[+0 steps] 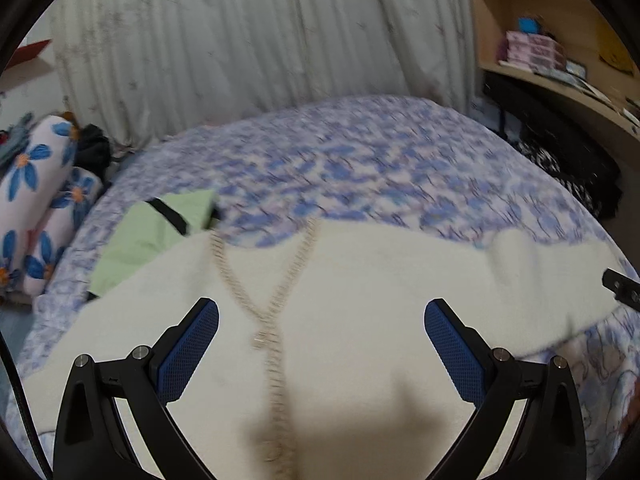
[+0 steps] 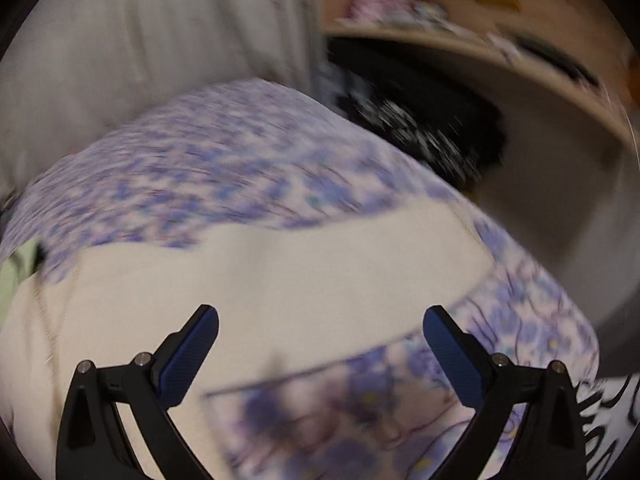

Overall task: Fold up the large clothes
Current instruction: 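Move the right tool to a cardigan sleeve cuff and grasp it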

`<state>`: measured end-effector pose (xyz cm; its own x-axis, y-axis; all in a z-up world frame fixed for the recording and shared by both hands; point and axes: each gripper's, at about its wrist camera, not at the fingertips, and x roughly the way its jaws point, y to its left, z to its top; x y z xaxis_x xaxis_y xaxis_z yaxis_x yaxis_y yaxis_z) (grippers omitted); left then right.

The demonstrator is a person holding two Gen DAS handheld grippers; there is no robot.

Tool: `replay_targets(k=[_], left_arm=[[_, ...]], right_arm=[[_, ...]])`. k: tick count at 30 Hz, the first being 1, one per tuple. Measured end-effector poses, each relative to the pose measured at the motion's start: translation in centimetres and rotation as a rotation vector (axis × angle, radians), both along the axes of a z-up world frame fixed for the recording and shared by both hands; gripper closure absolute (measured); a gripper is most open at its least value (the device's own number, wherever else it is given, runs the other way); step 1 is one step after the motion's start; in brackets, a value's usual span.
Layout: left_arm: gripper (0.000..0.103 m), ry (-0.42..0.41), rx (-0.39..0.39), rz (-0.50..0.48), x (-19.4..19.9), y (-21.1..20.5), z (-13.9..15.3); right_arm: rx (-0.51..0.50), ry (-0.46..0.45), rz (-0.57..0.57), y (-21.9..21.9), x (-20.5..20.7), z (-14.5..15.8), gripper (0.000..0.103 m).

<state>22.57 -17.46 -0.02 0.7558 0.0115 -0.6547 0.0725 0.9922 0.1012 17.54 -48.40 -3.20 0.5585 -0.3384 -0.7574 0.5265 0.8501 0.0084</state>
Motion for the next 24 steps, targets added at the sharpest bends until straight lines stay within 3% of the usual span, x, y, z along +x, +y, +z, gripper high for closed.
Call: replay_targets(k=[3,7,14,15,17,18,19,24], left_arm=[[0.001,0.033,-0.009,-0.022,1.1,-1.7,-2.4],[0.001,0.11,-0.039,-0.025,2.1,-3.4,-5.8],[0.001,0.165,-0.054,-0.028,2.0,-4.1,-8.9],[0.001,0.167,-0.045,-0.024,2.0,-4.2,-9.2],[0.001,0.172,-0.034,-0.02,1.9,-4.0,-9.2],[0.001,0.174,-0.033,-0.019,1.9,-3.8,-9.2],[0.001,0.172,-0.03,-0.013,1.9,-3.7,-9.3],[0.001,0.148,-0.012,0.035,1.6,-2.0,-8.5]], right_arm=[[0.091,0.048,-0.105,-4.1,0.0,-3.4,0.008],[0.266,0.046,-0.195,-8.0,-0.5,-7.5,0.012],[0.372,-0.077,-0.229,-8.8,-0.4,-9.0,0.015],[0.375,-0.085,-0.229,-8.9,-0.1,-9.1,0.022],[0.376,-0.077,-0.221,-9.2,0.8,-9.3,0.06],[0.378,-0.08,-0.213,-9.2,1.0,-9.2,0.07],[0.379,-0.093,-0.205,-9.2,1.2,-8.9,0.09],[0.19,-0.214,-0.041,-4.3,0.5,-3.2,0.095]])
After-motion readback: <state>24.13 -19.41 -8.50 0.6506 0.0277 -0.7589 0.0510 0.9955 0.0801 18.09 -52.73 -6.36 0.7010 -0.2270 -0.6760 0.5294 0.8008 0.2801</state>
